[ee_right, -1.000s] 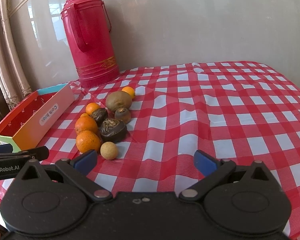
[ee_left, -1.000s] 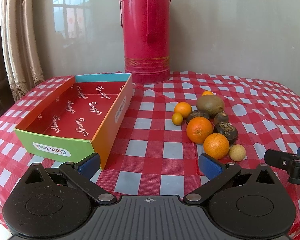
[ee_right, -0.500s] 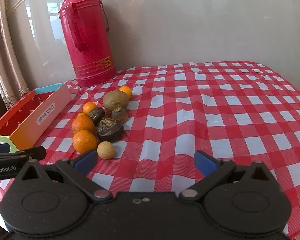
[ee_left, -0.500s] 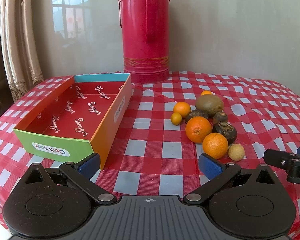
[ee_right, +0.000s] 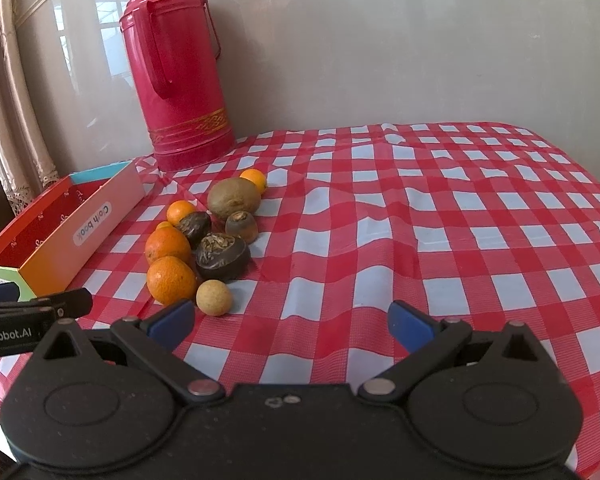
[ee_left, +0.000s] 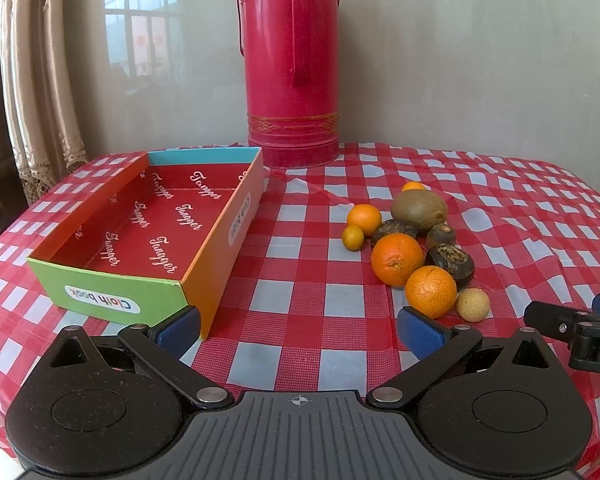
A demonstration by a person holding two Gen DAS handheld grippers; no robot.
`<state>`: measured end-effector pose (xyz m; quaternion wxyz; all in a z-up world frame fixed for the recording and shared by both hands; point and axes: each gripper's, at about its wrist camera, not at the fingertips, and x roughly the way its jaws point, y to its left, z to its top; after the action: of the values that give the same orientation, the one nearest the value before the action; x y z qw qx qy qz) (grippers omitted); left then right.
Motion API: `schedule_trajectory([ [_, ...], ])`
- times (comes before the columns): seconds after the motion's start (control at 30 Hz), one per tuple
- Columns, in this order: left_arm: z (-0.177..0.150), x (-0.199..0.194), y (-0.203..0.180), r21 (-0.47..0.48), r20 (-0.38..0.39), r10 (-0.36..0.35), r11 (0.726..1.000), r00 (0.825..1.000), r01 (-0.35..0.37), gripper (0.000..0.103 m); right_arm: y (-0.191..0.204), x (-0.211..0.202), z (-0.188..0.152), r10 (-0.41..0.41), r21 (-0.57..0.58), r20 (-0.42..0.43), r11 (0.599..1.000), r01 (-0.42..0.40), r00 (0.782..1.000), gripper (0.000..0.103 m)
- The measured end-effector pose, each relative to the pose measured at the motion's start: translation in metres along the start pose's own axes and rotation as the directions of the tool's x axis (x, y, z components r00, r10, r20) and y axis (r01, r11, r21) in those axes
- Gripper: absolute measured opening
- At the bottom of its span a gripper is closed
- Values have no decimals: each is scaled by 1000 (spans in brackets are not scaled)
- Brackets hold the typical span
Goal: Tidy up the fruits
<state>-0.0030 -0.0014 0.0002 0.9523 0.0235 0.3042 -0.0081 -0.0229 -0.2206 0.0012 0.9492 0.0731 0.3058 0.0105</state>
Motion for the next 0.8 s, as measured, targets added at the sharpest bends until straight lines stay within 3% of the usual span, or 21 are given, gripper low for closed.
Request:
schedule_trajectory([
  [0.8, -1, -2, -2, 19, 13, 6, 1000, 1000, -7, 103, -2, -2, 0, 4, 7, 5, 1000, -4, 1000, 97],
])
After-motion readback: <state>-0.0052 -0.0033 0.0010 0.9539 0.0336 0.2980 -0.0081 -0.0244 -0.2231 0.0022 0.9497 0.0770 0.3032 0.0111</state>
